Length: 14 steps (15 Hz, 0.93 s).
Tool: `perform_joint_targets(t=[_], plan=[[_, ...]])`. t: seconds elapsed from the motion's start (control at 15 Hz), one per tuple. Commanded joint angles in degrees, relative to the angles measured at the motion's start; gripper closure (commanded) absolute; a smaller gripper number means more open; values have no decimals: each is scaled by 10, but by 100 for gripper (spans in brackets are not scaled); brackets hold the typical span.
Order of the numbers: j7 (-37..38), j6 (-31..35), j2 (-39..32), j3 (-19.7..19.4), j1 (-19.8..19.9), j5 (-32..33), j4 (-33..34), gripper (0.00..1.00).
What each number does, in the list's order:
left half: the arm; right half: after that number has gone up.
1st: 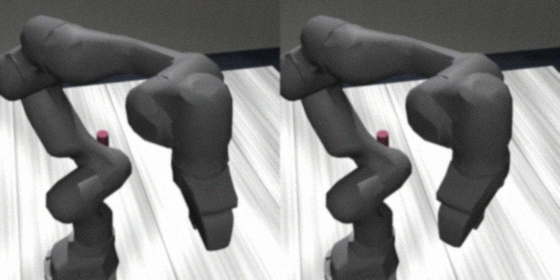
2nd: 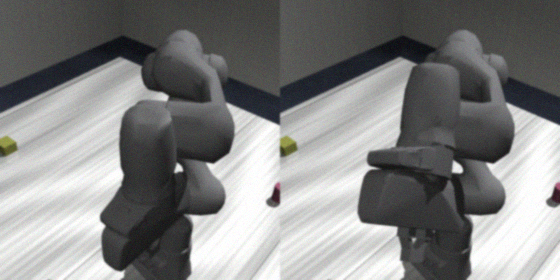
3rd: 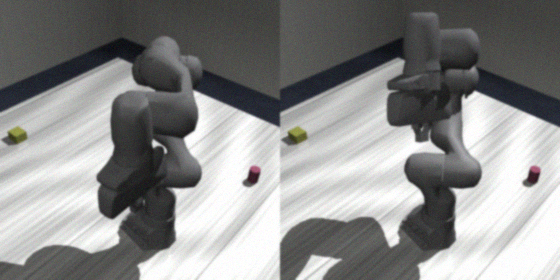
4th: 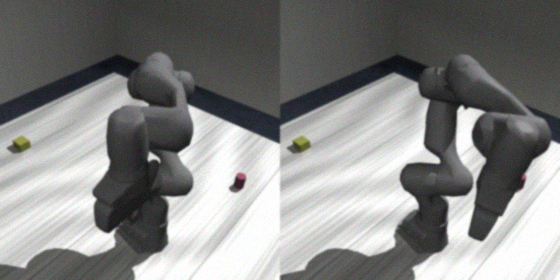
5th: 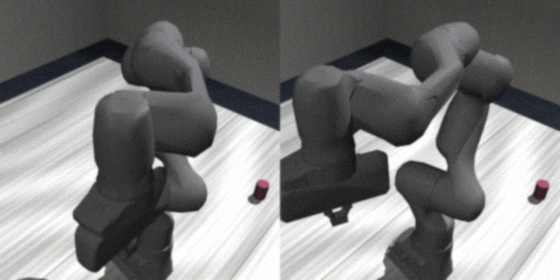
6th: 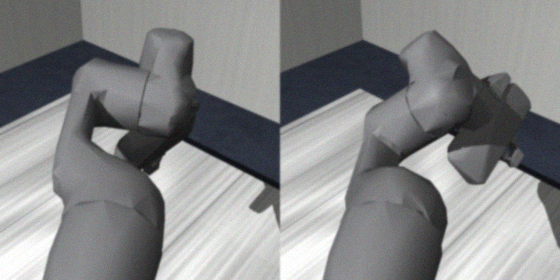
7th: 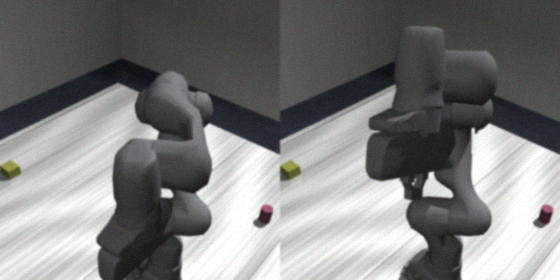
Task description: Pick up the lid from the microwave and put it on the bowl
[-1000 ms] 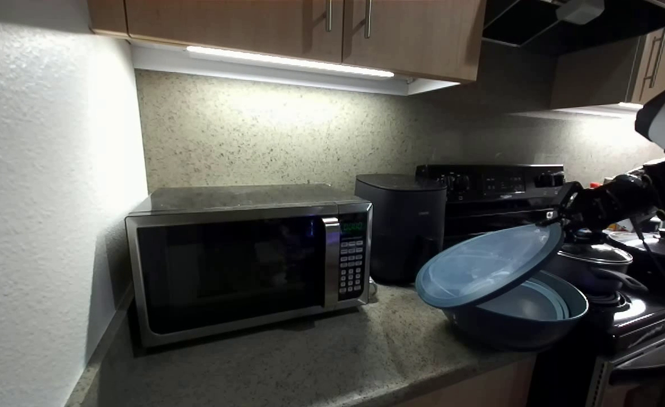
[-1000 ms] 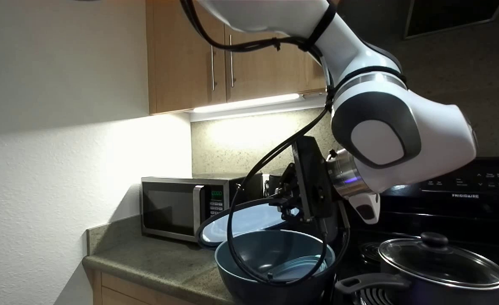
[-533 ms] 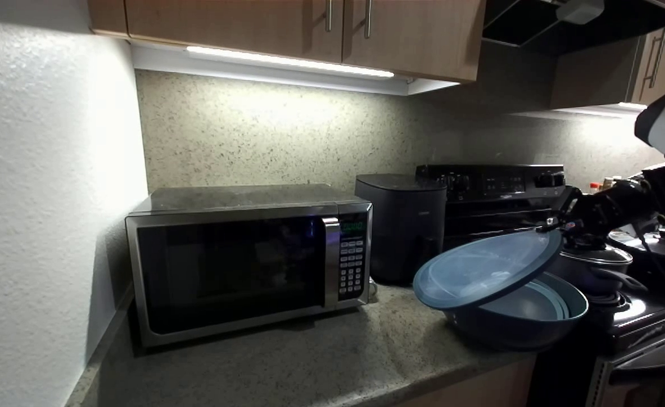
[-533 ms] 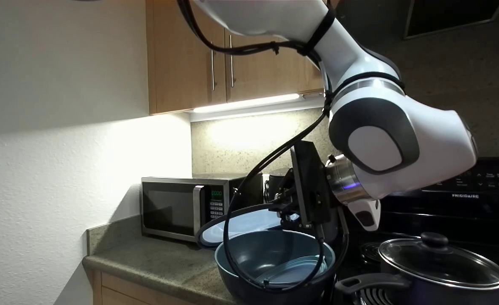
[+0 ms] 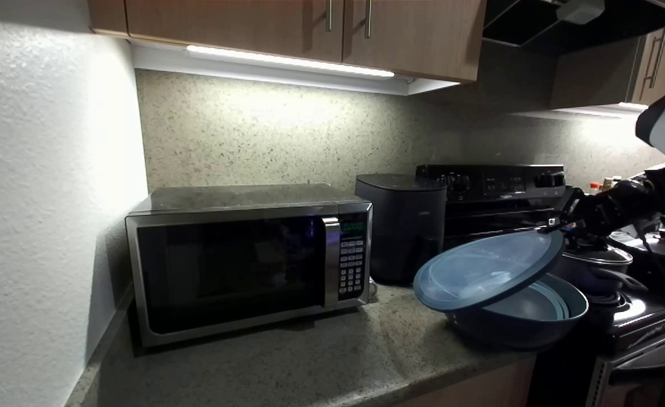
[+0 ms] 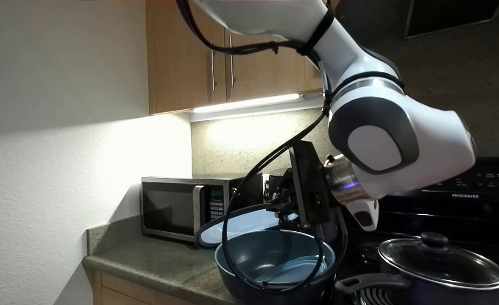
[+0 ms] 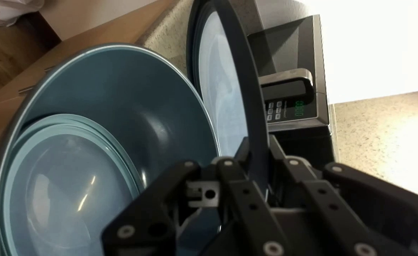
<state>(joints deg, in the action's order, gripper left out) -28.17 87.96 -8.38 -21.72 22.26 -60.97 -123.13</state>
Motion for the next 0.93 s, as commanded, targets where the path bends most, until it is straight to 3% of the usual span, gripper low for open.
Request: perform_joint_targets(t=[0.0, 0.4, 0.47, 0.53, 0.6, 0.67, 0.8, 0.87], plan=[[-34, -14, 66, -8, 8, 60, -45, 97], [-70, 38, 155, -34, 23, 119, -124, 97], [-110, 50, 163, -38, 25, 112, -131, 97], [-134, 58, 169, -42, 26, 105, -136, 97], [-94, 30, 133, -39, 19, 103, -105, 97], [-100, 32, 139, -42, 20, 103, -110, 89], [-99, 32, 138, -42, 19, 103, -109, 89], [-99, 32, 136, -41, 19, 103, -109, 97]])
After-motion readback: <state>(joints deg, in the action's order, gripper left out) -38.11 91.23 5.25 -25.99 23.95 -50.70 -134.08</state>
